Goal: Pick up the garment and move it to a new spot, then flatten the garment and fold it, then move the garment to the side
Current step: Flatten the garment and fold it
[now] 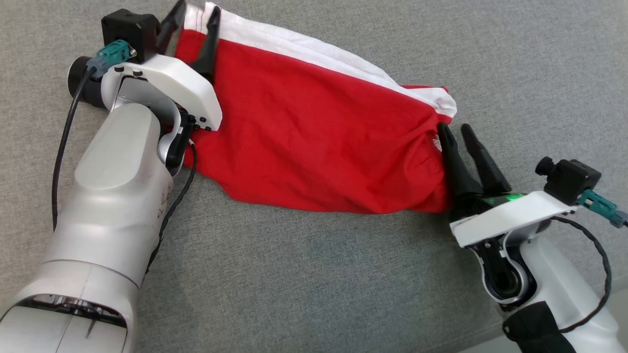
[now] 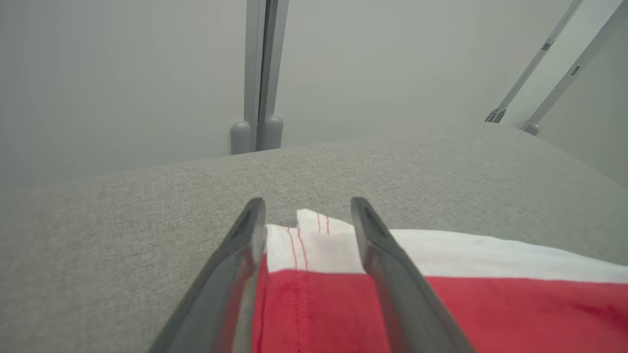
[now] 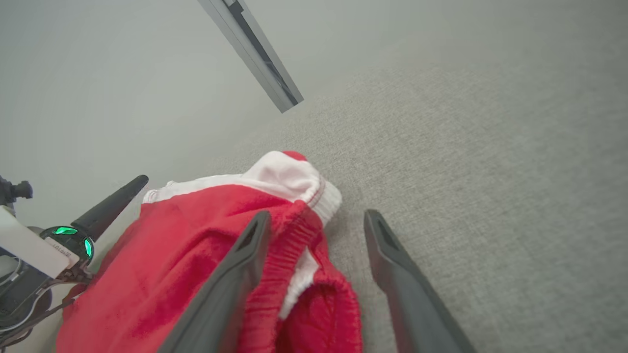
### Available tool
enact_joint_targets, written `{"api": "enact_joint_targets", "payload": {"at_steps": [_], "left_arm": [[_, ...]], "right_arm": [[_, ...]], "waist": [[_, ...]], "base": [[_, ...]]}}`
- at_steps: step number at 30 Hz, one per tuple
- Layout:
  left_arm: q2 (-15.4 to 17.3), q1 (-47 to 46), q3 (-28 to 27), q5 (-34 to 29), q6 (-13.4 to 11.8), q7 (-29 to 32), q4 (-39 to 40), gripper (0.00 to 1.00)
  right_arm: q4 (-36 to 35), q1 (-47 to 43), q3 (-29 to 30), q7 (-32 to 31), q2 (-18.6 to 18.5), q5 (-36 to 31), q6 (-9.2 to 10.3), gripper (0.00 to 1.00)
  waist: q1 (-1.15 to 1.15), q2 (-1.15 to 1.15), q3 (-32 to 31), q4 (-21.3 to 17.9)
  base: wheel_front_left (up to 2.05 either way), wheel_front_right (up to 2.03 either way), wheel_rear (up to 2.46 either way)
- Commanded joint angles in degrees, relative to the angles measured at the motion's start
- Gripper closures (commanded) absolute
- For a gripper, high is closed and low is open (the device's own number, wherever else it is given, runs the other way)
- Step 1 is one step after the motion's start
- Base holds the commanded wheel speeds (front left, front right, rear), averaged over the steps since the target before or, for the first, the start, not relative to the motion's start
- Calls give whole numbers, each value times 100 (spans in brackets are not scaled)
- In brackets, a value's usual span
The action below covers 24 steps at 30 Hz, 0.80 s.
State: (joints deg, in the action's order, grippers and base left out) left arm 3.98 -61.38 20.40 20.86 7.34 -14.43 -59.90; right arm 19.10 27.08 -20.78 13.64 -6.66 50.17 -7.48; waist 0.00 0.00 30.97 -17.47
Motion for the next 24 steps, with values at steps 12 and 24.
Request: {"api": "enact_joint_targets", "payload": {"at_steps": [12,24], "left_arm": [[205,1294,-568,-367,-646,-69,2045,0],[92,3162,-999,-1052,-1417,-70,4278,0]], "right_arm": [[-878,-644,759,162,-437,-1599,-3,0],[-1691,-1332,2016,160,-204,-3133,-2,0]], "waist": [[0,0,-373,283],[0,0,-882,619]], "base": [[0,0,0],[0,0,0]]}}
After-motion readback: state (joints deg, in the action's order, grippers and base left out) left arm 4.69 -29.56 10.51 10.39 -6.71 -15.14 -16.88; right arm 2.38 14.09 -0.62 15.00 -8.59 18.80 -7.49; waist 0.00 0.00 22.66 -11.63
